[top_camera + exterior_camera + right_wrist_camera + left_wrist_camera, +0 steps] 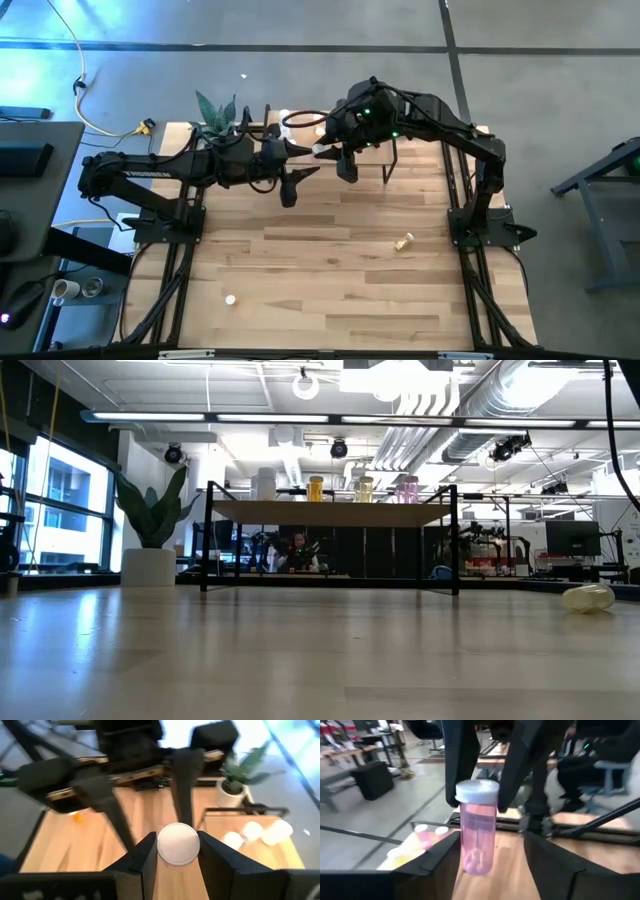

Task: Pick and place medicine bottles onto shelf by color
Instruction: Put the pink pill bottle on the shelf aligned with the other pink pill bottle

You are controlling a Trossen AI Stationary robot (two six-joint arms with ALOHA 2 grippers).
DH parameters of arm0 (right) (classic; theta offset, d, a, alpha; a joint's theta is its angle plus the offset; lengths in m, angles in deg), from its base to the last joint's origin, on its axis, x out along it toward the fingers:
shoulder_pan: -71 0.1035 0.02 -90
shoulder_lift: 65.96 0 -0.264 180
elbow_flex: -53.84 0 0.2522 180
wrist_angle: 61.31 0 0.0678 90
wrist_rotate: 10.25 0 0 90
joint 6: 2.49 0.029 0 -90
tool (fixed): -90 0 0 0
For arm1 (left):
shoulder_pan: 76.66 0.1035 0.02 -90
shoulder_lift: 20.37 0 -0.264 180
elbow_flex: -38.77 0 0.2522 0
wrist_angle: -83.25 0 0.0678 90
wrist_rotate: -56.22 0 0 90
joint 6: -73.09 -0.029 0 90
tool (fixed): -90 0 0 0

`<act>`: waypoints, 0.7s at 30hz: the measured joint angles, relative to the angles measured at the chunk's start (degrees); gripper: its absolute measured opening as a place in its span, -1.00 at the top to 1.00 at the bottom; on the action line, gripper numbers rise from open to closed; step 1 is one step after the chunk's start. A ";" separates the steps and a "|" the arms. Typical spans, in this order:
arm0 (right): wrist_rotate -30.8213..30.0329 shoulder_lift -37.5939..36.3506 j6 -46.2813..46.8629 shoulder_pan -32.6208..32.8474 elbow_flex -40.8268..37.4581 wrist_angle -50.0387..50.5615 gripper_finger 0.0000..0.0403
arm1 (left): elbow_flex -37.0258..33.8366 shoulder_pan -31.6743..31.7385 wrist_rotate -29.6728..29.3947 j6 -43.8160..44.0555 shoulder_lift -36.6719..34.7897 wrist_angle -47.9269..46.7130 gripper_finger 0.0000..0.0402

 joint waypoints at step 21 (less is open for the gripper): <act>-14.77 -2.06 10.88 -4.00 0.04 0.89 0.43 | -0.02 11.38 -2.11 -11.04 -12.69 -5.93 -0.17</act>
